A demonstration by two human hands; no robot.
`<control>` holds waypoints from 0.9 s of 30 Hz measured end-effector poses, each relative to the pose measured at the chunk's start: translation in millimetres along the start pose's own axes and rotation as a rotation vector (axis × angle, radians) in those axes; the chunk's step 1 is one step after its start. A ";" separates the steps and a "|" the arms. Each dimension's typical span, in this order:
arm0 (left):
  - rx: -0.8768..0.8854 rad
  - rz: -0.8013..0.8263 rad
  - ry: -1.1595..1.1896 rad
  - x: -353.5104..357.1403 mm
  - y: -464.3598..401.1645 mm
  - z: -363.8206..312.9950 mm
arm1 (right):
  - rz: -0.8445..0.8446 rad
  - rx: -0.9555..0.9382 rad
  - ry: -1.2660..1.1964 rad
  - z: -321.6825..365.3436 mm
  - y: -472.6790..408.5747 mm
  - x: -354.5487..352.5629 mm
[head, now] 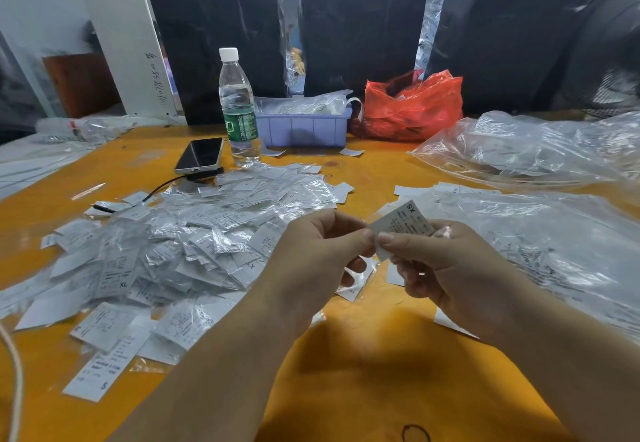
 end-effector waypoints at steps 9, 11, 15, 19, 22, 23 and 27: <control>-0.047 0.102 0.088 -5.1 -3.0 -1.7 | 0.101 0.035 0.024 2.5 3.7 2.3; -0.023 0.118 0.031 -5.0 -2.4 -1.6 | 0.163 0.055 0.053 2.3 5.1 5.0; -0.058 0.077 -0.113 -6.9 -4.3 2.5 | 0.239 0.117 0.118 -2.4 5.8 7.8; -0.100 -0.058 -0.343 -23.1 -10.2 4.9 | 0.252 0.112 0.406 3.6 4.4 0.3; -0.107 -0.179 -0.733 -31.7 -11.8 8.9 | 0.025 -0.163 0.958 16.4 -1.9 -17.0; -0.129 -0.208 -0.828 -33.5 -11.6 10.7 | -0.045 -0.221 1.045 19.2 -2.7 -21.9; -0.163 -0.348 -1.074 -39.9 -8.1 10.9 | -0.120 -0.214 1.228 15.1 -8.5 -32.1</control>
Point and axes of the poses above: each hand's wrist, its own y-axis away from the middle knuckle, its own x-axis out of the palm, z = x × y, the point moved 3 cm from there along -y, towards the middle knuckle, and after that the axes turned 10 degrees about -y, right-handed, at the moved point
